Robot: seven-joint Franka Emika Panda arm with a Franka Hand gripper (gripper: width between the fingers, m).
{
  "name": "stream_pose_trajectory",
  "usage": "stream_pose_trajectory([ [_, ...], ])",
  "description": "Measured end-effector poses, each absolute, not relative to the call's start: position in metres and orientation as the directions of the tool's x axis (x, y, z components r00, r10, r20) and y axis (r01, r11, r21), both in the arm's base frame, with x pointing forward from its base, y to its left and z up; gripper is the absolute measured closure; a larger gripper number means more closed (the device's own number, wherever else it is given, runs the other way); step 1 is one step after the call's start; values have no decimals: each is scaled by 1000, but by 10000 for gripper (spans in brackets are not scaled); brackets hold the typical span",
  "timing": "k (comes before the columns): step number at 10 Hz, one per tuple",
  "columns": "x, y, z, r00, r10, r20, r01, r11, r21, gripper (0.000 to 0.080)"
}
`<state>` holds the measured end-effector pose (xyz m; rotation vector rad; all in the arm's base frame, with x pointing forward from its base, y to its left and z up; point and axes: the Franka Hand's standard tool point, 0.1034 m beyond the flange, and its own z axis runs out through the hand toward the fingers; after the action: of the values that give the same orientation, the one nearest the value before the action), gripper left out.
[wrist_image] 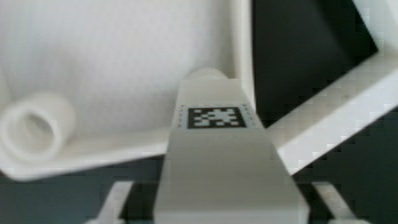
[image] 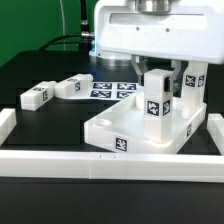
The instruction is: Assemble desk
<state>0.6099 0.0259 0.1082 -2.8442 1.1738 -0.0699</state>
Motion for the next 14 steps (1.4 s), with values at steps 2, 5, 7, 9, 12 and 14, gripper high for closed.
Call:
stream_pose_trajectory([
  [2,611,29,108,540,-842,-3,-838,-537,-94,509],
  [5,610,44,107,312,-949,-35,-947,-308,-92,509],
  [7,611,48,107,226,-973,-50,-971,-221,-94,509],
  [9,611,49,107,286,-957,-44,-955,-281,-97,509],
  [12,611,48,107,475,-880,-22,-877,-471,-97,192],
  [14,610,49,106,646,-763,-5,-760,-643,-91,159],
])
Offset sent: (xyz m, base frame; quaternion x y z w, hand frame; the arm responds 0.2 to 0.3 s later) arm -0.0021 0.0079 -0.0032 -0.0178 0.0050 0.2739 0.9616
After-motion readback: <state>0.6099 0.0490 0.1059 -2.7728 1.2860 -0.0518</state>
